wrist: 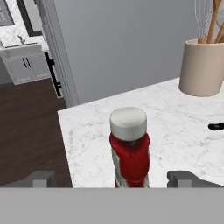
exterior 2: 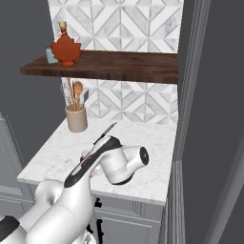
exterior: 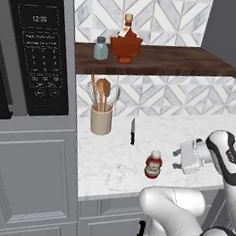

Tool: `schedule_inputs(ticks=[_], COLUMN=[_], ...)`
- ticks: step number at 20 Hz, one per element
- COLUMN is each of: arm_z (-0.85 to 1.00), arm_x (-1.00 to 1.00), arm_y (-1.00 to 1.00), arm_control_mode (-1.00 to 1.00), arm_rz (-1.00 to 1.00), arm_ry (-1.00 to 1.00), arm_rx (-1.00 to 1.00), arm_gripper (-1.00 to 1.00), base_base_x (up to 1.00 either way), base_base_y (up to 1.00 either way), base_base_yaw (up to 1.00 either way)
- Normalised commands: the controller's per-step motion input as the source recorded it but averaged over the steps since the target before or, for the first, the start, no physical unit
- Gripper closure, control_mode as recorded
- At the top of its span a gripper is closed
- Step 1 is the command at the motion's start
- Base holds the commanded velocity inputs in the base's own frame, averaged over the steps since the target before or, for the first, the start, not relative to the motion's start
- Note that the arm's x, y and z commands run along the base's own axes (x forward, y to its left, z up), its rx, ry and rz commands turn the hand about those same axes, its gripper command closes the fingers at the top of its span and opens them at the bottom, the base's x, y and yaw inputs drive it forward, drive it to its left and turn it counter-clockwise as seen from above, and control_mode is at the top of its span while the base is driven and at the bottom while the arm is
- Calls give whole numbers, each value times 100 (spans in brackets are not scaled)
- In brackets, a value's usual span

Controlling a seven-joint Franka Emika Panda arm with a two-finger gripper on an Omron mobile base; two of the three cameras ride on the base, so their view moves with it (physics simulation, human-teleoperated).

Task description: Put the shaker and condiment bottle from the counter next to their counterparts in the cabinet.

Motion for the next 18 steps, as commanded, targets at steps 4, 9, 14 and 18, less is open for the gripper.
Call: schedule_inputs(ticks=[4, 9, 14, 18], arm_z=[-24, -14, -27, -7], arm_x=[1, 20, 63, 15], arm_y=[3, 1, 0, 0], arm_control_mode=[-100, -100, -100, -100], arm_rz=[-6, 0, 10, 7], arm_ry=[-8, 0, 0, 0], arm_rx=[0, 0, 2, 0], arm_gripper=[-100, -100, -100, -100], base_base_x=[0, 0, 0, 0], base_base_y=[0, 0, 0, 0], base_base_yaw=[0, 0, 0, 0])
